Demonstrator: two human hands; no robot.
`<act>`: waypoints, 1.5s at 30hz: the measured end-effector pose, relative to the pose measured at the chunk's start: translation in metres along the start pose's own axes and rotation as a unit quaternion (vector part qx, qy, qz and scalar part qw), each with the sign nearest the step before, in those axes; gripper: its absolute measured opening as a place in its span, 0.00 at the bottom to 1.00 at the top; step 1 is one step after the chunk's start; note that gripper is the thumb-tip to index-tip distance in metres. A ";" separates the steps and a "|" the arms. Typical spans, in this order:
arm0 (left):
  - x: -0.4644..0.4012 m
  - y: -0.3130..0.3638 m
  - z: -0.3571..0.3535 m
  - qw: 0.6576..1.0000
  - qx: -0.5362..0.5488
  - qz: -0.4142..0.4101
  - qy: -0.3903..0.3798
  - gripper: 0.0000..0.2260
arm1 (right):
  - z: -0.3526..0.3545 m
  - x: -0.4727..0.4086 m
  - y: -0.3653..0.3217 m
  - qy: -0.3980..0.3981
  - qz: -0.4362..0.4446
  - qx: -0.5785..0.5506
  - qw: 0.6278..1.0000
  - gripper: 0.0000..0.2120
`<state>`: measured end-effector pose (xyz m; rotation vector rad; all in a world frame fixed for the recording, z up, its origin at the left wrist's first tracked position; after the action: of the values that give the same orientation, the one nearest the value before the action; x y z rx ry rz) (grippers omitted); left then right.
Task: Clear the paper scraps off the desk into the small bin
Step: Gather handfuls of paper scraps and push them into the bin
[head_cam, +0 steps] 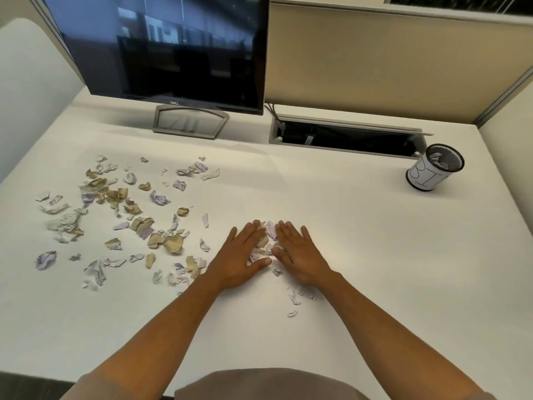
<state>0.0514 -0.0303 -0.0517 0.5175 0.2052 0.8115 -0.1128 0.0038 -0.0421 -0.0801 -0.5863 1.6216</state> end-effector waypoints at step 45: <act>0.003 -0.007 0.033 0.981 -0.068 -0.054 -0.173 0.47 | 0.015 0.011 -0.005 -0.065 0.023 0.052 0.996 0.36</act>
<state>0.0704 -0.0441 -0.0273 0.5054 -0.1414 0.6129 -0.1152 0.0091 -0.0242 0.0905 -0.6024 1.7082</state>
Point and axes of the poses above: each hand's wrist, its own x-axis away from the middle knuckle, its own z-axis out of the back of the hand, y = z × x, the point moved 5 cm from there along -x, towards the middle knuckle, and after that the axes turned 5 degrees about -z, right-handed, at the moved point
